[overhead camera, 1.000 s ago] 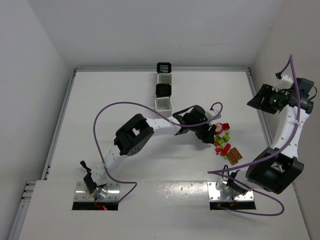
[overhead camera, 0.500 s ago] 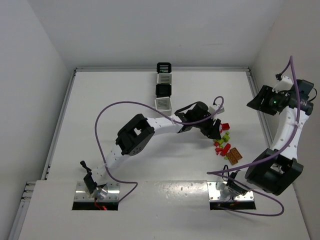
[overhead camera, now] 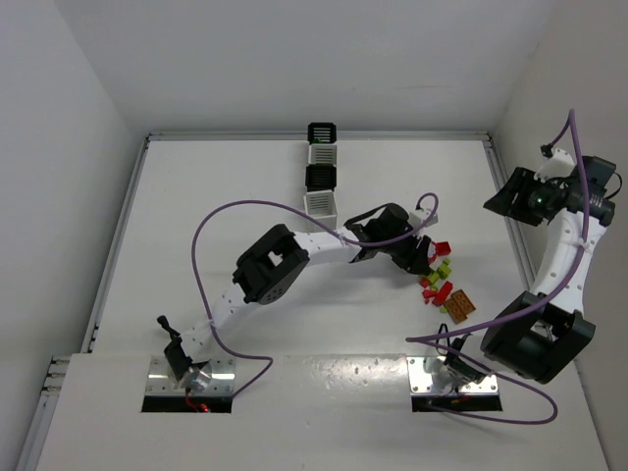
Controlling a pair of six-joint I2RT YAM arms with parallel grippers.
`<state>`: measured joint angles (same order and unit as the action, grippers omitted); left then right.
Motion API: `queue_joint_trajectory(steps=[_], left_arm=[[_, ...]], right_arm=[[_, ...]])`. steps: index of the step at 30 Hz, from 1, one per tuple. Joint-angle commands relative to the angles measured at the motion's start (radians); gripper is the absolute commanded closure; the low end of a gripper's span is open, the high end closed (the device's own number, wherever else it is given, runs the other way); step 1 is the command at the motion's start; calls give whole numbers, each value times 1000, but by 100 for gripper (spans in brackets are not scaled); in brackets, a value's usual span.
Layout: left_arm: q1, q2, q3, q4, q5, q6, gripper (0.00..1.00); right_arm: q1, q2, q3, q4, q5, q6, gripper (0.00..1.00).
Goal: Sort the legos into containers by color
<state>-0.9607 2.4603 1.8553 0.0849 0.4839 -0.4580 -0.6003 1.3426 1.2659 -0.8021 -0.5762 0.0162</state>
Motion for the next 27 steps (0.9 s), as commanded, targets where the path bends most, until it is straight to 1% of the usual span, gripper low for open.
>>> queue_joint_trajectory(steps=[1,9,11,17,18,24,25,27], left_arm=[[4,20,42,16,7,-19,54],[13,29,42,26,7,-30,62],[13,29,42,26,18,-30,65],[33,8,7,56,28,-48,84],[33,-9,-13,56,38,-48,90],[62,-56,-80,79,38,-38,98],[71,-57,-103,79,38,-38,99],[71,-92,-126,93,38,-28,100]], right_arm=[[-6,-30,1,21,-17,-2,47],[-6,-30,1,21,-17,-2,47],[-6,-30,1,21,-17,-2,47],[-6,-30,-17,21,-27,-2,47],[-6,-30,-17,21,-27,-2,47],[-6,-39,-46,30,-47,-2,47],[-6,-39,-46,30,-57,-2,48],[-6,-39,-46,40,-57,-12,48]])
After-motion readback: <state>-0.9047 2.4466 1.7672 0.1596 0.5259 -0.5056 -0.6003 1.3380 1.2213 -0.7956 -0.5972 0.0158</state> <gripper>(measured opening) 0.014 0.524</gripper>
